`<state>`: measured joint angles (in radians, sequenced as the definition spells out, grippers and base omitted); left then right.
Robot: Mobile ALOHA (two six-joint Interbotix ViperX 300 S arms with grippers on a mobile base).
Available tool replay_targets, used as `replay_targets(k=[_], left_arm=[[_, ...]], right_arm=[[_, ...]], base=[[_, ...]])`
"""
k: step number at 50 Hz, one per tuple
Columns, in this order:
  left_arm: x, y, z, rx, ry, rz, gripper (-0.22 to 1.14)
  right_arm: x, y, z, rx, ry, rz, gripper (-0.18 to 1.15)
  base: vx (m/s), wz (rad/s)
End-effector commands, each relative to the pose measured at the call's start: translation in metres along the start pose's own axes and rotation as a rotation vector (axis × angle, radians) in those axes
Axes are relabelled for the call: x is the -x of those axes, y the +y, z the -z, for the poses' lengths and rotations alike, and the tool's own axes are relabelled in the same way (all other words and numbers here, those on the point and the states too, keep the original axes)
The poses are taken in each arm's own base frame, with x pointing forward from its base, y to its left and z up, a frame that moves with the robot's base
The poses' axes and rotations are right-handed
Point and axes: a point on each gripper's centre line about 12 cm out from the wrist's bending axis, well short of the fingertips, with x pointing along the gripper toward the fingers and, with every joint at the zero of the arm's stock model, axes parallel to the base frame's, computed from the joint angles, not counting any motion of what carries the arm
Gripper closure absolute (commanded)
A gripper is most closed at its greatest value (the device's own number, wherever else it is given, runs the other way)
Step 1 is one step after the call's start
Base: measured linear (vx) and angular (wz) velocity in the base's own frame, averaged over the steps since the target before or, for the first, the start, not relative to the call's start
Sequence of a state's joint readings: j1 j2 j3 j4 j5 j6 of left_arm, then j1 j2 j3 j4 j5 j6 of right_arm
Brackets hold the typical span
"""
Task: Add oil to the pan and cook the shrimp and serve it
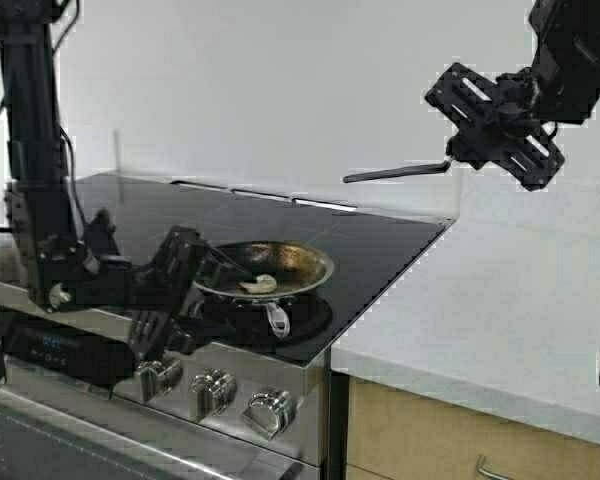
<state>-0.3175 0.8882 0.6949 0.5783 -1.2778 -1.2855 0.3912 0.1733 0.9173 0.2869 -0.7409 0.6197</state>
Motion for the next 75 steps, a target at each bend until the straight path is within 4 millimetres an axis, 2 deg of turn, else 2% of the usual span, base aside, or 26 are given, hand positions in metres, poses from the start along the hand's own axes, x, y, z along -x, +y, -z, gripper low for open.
replay_targets(k=[1,14,26,53,57,60,63,68,70,72,75], left_arm=[[-0.017,-0.008,0.004,0.009,0.021,0.046,-0.08],[-0.05,-0.014,0.022,0.047,0.062,0.1,-0.08],[-0.07,-0.021,0.026,0.069,0.064,0.142,-0.08],[-0.084,-0.022,0.02,0.176,0.061,0.186,-0.05],[-0.085,-0.022,0.019,0.204,0.055,0.189,0.06],[-0.086,-0.021,0.018,0.223,0.054,0.191,0.2],[-0.087,-0.02,0.018,0.246,0.054,0.189,0.4],[-0.086,-0.018,0.02,0.284,0.061,0.184,0.86],[-0.086,-0.017,0.019,0.293,0.056,0.182,1.0],[-0.085,-0.017,0.019,0.295,0.052,0.182,1.05],[-0.083,-0.018,0.02,0.299,0.049,0.187,0.96]], right_arm=[[-0.001,0.008,-0.006,-0.002,-0.021,-0.024,0.9],[0.0,0.006,-0.005,-0.003,-0.019,-0.02,0.9],[0.0,0.006,-0.005,-0.003,-0.019,-0.019,0.9],[-0.002,0.004,-0.004,-0.008,-0.019,-0.014,0.9],[-0.002,0.005,-0.004,-0.01,-0.021,-0.014,0.9],[-0.002,0.005,-0.004,-0.012,-0.022,-0.013,0.9],[-0.002,0.005,-0.005,-0.013,-0.024,-0.013,0.9],[-0.002,0.004,-0.005,-0.014,-0.024,-0.01,0.9],[-0.002,0.004,-0.005,-0.015,-0.024,-0.009,0.9],[-0.002,0.004,-0.004,-0.015,-0.023,-0.008,0.9],[-0.002,0.004,-0.005,-0.013,-0.025,-0.008,0.9]], base=[[0.0,0.0],[0.0,0.0],[0.0,0.0],[0.0,0.0],[0.0,0.0],[0.0,0.0],[0.0,0.0],[0.0,0.0],[0.0,0.0],[0.0,0.0],[0.0,0.0]])
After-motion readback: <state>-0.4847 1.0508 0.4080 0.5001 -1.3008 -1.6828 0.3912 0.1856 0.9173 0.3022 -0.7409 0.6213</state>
